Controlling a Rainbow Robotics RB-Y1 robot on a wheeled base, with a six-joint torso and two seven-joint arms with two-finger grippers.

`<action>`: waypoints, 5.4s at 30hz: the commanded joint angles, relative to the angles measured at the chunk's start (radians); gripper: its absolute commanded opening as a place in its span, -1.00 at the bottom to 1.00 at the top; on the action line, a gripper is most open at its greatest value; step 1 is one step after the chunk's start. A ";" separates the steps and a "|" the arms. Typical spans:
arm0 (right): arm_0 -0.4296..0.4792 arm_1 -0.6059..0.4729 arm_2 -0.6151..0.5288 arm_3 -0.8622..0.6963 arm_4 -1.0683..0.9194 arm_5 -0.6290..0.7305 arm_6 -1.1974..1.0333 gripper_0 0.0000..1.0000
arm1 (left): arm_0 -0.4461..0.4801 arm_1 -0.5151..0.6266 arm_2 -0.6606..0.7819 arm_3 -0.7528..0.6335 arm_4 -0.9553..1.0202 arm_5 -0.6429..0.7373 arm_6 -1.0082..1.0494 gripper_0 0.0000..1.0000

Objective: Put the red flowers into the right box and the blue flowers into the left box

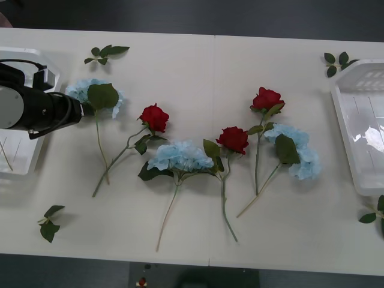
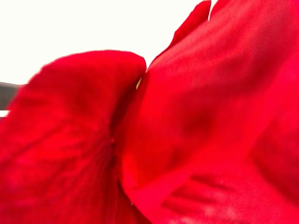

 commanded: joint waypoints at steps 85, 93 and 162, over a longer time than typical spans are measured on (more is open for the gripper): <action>0.418 0.446 0.458 -1.164 0.317 0.463 -1.237 0.70 | -0.098 0.144 0.192 0.190 -0.322 -0.047 0.220 -1.00; 0.404 0.432 0.480 -1.110 0.416 0.455 -1.214 0.71 | 0.017 0.177 0.258 0.297 -0.388 -0.118 0.179 -1.00; 0.435 0.549 0.553 -0.902 0.583 0.310 -1.184 0.69 | 0.020 -0.132 -0.223 -0.298 -0.538 -0.053 0.029 1.00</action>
